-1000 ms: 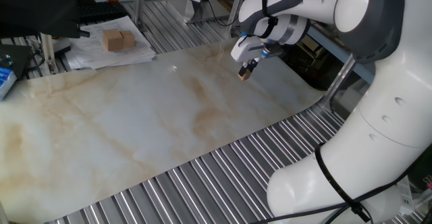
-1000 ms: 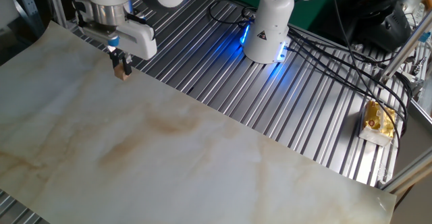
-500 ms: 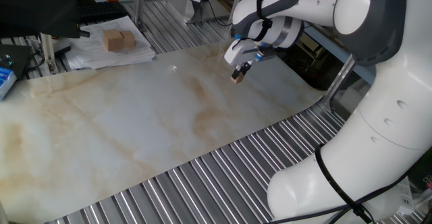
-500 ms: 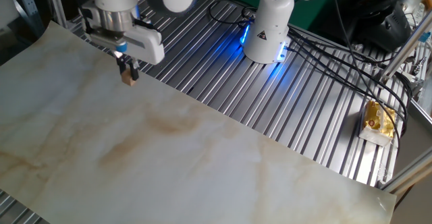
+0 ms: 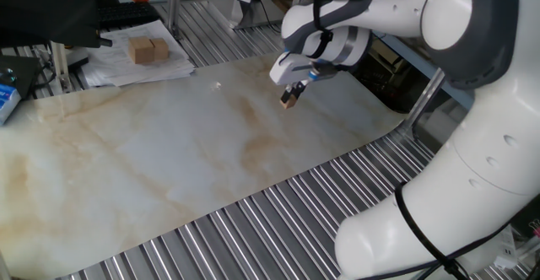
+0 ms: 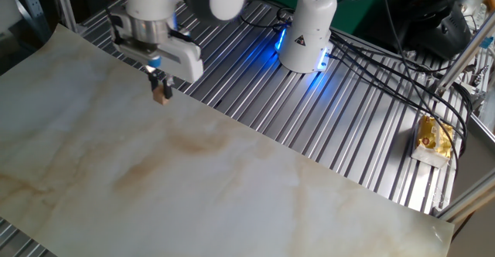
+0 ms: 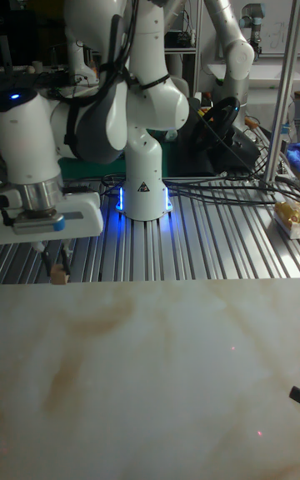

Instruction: Pick up the small block on the left and move it to the right

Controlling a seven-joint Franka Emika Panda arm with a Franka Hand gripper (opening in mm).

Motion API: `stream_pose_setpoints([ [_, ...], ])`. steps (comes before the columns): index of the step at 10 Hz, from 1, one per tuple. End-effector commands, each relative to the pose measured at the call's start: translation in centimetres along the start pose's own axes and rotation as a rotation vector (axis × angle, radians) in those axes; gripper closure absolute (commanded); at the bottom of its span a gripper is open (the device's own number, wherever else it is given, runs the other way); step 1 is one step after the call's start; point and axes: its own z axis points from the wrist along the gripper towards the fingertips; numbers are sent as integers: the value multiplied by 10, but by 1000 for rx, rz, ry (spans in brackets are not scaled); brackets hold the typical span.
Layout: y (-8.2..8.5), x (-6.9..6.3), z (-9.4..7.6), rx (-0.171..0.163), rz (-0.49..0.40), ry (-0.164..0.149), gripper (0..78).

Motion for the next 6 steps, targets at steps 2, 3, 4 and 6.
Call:
stream_pose_setpoints([
  [2, 44, 3, -9, 12, 55, 4, 763],
  [3, 44, 3, -9, 12, 55, 4, 763],
  [4, 62, 18, 1, 8, 85, -10, 763],
  [6, 75, 26, -1, 6, 97, -6, 763],
])
